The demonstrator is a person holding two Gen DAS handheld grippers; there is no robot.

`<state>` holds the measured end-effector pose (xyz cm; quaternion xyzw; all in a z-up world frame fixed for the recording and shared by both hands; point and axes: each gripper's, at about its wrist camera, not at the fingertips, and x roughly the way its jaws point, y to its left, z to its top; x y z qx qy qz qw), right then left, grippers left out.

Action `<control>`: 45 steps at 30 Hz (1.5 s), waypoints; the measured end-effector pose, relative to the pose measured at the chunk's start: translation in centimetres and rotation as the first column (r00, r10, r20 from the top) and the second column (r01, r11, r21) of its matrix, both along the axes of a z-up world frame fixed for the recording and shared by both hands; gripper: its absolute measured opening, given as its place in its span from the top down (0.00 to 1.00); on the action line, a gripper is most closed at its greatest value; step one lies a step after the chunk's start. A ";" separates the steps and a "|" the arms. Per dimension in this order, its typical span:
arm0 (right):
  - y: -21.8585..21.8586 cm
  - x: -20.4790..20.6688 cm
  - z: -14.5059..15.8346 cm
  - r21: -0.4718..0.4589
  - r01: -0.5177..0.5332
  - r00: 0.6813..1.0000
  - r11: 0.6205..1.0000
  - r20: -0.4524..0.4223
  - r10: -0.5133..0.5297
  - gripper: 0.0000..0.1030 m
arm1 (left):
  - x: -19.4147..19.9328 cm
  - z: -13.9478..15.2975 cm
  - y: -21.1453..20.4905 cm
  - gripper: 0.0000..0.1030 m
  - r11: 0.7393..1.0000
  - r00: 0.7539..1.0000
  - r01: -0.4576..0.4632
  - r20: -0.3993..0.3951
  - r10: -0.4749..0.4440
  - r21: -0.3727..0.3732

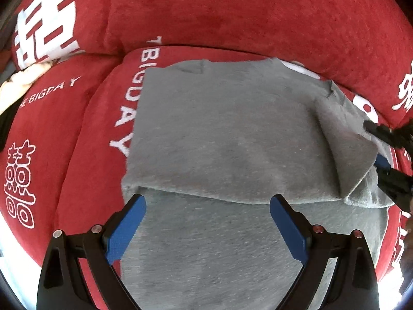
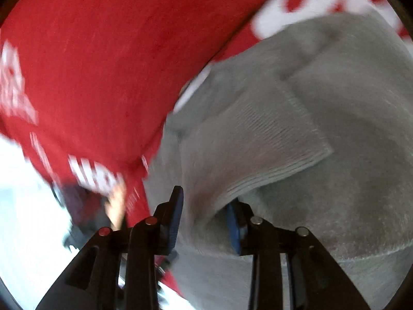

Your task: Fold small clothes

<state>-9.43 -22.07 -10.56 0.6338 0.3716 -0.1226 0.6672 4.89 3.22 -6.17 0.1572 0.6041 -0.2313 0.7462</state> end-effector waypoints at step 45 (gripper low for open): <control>-5.6 -15.1 0.8 -0.134 0.126 0.977 0.983 -0.153 -0.146 0.94 | 2.2 -2.5 1.3 0.06 0.998 1.000 -0.012 -0.007 0.013 0.068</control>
